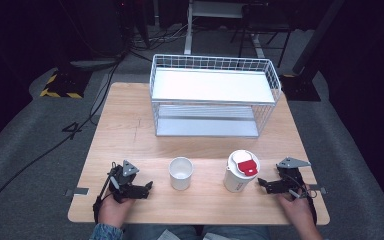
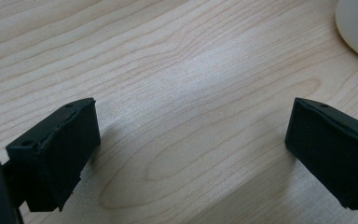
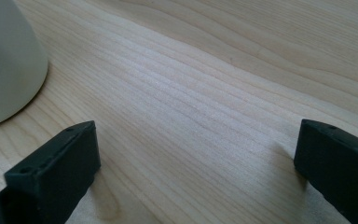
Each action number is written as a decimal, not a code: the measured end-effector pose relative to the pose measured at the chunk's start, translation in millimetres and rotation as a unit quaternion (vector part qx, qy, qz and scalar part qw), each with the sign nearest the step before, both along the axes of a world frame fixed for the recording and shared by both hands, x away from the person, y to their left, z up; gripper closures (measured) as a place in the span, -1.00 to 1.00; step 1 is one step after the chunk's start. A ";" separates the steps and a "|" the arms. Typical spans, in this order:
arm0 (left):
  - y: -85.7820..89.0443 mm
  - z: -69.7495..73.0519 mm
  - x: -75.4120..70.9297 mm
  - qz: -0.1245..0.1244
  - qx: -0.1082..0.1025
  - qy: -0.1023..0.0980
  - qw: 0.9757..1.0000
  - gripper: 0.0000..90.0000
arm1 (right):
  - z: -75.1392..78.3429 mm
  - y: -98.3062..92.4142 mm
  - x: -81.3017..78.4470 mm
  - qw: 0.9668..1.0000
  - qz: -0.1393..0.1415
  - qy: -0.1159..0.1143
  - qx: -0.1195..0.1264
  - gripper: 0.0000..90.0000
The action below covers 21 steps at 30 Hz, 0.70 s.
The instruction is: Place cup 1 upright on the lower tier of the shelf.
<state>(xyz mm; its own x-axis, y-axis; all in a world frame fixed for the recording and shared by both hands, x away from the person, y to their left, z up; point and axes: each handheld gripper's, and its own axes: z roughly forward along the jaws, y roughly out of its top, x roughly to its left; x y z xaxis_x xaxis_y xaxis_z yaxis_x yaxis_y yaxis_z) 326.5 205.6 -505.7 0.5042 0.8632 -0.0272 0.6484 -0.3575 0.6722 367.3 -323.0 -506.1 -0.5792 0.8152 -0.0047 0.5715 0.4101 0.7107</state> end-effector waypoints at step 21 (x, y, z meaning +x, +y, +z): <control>0.4 0.0 -1.0 -0.001 -0.003 0.001 1.000 -0.91 | 0.0 -0.1 0.0 1.000 -0.001 -0.001 0.000 -0.99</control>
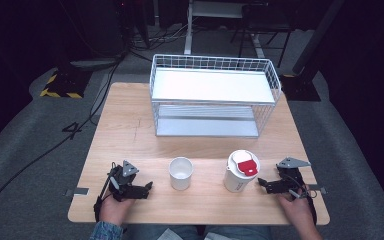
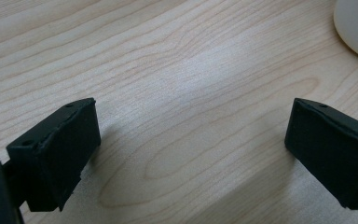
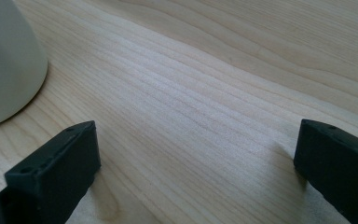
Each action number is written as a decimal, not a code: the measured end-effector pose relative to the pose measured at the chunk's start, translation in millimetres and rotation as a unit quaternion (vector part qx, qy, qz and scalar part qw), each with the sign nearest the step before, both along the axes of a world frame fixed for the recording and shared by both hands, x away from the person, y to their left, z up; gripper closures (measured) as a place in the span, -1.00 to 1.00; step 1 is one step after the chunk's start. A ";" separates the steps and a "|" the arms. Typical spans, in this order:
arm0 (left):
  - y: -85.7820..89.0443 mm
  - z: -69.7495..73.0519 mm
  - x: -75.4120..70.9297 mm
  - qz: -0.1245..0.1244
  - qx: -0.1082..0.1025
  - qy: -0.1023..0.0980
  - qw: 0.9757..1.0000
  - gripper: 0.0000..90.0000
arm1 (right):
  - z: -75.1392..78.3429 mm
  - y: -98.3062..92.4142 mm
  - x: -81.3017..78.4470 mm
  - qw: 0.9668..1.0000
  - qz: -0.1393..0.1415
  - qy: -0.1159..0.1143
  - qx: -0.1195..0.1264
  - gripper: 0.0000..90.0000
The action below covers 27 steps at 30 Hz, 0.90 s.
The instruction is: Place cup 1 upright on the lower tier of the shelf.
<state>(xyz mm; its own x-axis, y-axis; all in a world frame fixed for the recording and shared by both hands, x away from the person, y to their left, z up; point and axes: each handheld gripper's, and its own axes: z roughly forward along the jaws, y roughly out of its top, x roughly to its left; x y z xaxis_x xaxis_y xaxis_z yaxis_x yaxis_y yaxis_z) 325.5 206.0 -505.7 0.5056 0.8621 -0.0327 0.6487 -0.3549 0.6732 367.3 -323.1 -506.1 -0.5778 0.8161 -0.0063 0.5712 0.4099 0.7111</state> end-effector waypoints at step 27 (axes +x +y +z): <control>-7.0 38.9 -48.5 -0.010 -0.072 -0.054 0.996 -0.92 | 0.0 0.0 0.0 1.000 0.000 0.000 0.000 -0.99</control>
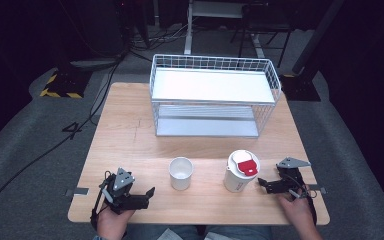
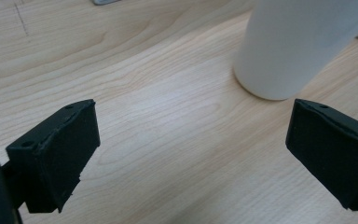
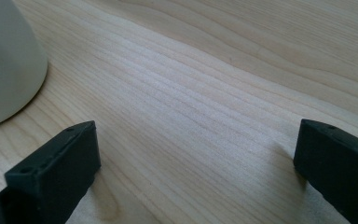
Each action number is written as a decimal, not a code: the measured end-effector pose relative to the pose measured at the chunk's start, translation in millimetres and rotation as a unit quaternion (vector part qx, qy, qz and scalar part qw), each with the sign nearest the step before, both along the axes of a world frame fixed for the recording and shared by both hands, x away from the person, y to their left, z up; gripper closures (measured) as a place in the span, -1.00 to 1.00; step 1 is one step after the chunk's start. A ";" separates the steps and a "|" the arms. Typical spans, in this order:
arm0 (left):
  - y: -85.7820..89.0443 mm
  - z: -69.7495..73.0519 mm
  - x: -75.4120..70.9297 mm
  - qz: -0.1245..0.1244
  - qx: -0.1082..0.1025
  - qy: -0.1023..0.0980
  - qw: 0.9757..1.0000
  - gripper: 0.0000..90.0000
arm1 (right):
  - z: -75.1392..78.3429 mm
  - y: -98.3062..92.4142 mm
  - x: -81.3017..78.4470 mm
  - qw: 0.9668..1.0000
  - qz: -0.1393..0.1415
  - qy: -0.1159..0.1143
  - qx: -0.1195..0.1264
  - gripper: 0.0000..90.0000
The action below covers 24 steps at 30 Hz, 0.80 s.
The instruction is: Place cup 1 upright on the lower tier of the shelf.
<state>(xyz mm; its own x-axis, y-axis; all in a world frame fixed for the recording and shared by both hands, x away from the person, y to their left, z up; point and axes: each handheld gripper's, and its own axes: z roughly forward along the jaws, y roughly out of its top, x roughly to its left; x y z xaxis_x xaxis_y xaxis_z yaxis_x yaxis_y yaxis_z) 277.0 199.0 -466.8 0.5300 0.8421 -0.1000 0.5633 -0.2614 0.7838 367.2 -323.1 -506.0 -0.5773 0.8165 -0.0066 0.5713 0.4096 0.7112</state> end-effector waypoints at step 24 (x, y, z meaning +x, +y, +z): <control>-45.4 5.9 -14.4 -0.068 -0.072 -0.110 0.989 -0.95 | 0.0 -0.3 -0.2 1.000 0.000 -0.001 0.000 -0.98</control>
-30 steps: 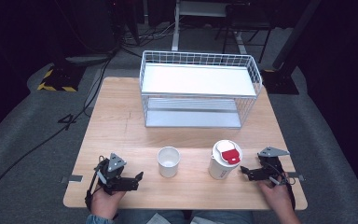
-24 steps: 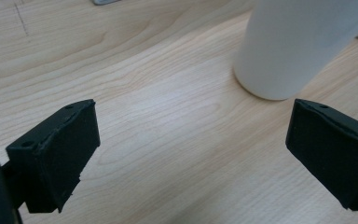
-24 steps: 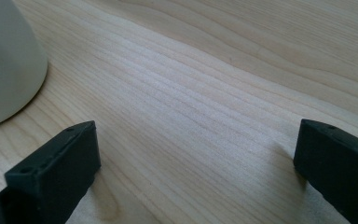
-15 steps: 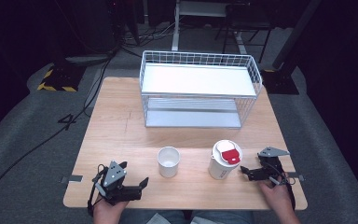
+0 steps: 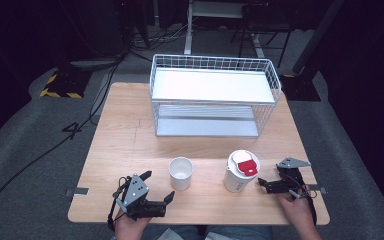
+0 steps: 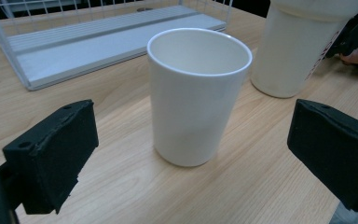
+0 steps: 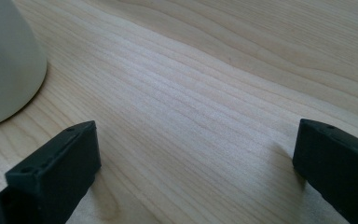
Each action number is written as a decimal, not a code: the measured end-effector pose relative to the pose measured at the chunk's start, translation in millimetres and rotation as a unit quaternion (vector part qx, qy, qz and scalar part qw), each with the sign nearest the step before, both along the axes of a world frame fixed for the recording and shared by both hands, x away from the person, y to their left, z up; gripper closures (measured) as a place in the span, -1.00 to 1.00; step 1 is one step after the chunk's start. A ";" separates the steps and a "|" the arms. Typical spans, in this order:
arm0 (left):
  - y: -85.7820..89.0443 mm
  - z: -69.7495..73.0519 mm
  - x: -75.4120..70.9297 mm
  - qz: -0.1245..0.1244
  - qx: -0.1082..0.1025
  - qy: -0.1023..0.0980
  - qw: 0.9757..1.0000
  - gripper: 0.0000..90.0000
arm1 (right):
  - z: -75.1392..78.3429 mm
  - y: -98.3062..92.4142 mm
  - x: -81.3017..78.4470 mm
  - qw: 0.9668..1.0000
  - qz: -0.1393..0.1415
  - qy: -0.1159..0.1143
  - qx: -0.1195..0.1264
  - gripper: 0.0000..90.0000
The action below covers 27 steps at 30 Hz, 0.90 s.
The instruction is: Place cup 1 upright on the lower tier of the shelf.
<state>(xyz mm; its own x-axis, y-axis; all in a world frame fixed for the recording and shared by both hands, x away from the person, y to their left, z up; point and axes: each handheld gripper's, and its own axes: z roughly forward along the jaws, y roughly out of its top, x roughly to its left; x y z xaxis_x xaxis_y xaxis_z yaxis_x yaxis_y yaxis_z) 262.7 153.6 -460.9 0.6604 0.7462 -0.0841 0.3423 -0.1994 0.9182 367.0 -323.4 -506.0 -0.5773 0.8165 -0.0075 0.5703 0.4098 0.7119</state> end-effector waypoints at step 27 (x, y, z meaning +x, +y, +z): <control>-32.5 -26.2 45.4 -0.014 0.024 0.066 0.997 -1.00 | 0.1 -0.4 0.3 1.000 -0.011 0.000 0.000 -0.98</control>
